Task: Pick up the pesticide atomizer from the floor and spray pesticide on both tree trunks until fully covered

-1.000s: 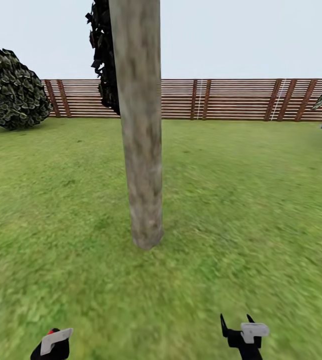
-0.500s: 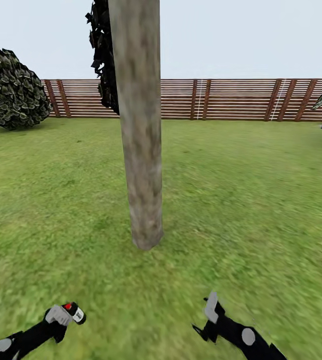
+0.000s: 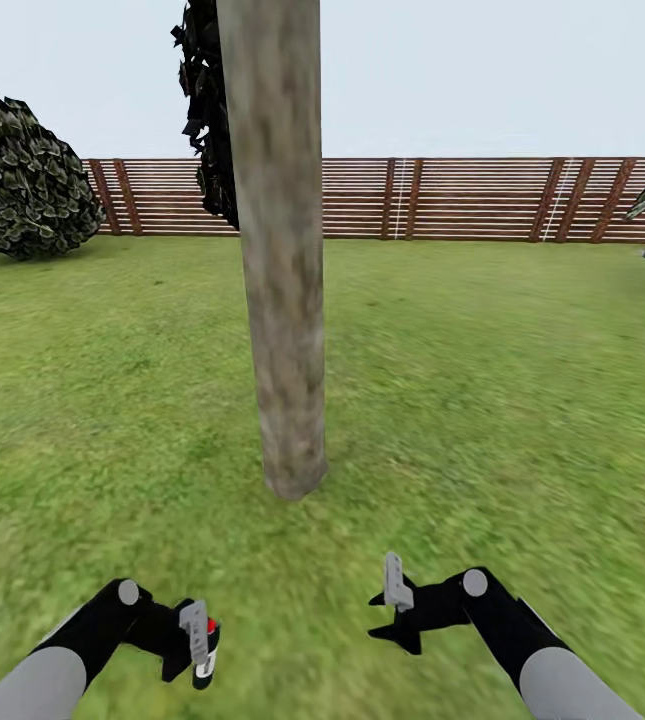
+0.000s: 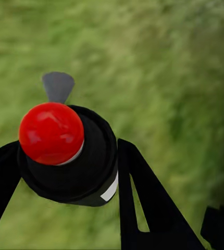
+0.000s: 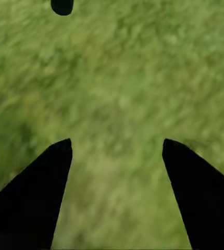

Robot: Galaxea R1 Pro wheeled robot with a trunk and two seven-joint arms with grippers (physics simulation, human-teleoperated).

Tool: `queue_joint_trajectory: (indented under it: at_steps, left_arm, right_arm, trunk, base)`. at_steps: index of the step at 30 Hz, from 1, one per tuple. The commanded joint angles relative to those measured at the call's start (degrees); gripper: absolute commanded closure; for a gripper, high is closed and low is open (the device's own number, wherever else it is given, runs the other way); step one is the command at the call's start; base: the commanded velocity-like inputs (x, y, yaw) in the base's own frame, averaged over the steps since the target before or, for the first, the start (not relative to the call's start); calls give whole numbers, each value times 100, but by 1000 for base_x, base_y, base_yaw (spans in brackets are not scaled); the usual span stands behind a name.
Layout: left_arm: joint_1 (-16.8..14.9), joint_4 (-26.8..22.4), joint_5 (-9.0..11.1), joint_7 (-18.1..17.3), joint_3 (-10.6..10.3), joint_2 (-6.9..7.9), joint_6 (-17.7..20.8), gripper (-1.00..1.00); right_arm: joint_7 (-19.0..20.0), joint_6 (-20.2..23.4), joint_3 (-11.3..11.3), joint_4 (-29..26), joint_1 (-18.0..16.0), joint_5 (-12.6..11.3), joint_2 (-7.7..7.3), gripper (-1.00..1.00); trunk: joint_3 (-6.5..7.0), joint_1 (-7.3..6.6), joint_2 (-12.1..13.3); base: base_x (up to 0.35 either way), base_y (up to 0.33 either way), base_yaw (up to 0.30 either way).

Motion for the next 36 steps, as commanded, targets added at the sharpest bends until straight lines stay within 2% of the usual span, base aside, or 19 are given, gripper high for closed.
queue_joint_trajectory:
  at_steps: [1, 4, 6, 11, 15, 17, 18, 19, 22, 27, 36]
  left_arm:
    - [-4, -37, -106, -21, 45, -70, -14, 100]
    - [-11, -230, -163, -30, 46, -211, 68, 100]
    - [-13, -328, -197, -33, 42, -288, 130, 100]
    - [-13, -372, -374, -35, 39, -461, 181, 100]
    - [-8, -375, -405, -38, 31, -583, 180, 100]
    - [-6, -376, -410, -38, -74, -630, 179, 100]
    - [0, -365, -409, -35, -283, -660, 194, 100]
    - [2, -363, -403, -29, -387, -680, 200, 100]
    - [3, -345, -400, -15, -520, -772, 207, 100]
    - [4, -361, -406, 14, -587, -1017, 210, 100]
    - [-12, -379, -349, 43, -601, -1267, 201, 100]
  right_arm:
    - [-1, -28, 16, -16, -3, 23, -1, 100]
    - [-4, -28, 19, -78, -5, 19, 27, 100]
    - [2, -28, 24, -164, -5, 35, 118, 100]
    - [10, -33, 28, -236, -6, 46, 252, 100]
    - [16, -33, 29, -384, -6, 44, 316, 100]
    - [15, -35, 29, -415, -6, 44, 336, 100]
    - [13, -36, 29, -431, -6, 44, 360, 100]
    - [13, -36, 29, -435, -6, 44, 379, 100]
    - [12, -37, 29, -442, -9, 44, 435, 100]
    - [11, -29, 29, -535, -7, 38, 538, 100]
    - [3, -30, 29, -565, -10, 38, 582, 100]
  trunk:
    - [-5, -1, -2]
    - [-5, -1, -2]
    - [-5, -1, -2]
    - [-5, -1, -2]
    - [-5, -1, -2]
    - [-5, -1, -2]
    - [-5, -1, -2]
    - [-5, -1, -2]
    - [-5, -1, -2]
    - [-5, -1, -2]
    - [-5, -1, -2]
  base:
    - [0, 0, 0]
    - [0, 0, 0]
    - [0, 0, 0]
    - [0, 0, 0]
    - [0, 0, 0]
    - [0, 0, 0]
    - [0, 0, 0]
    - [0, 0, 0]
    - [0, 0, 0]
    - [0, 0, 0]
    - [0, 0, 0]
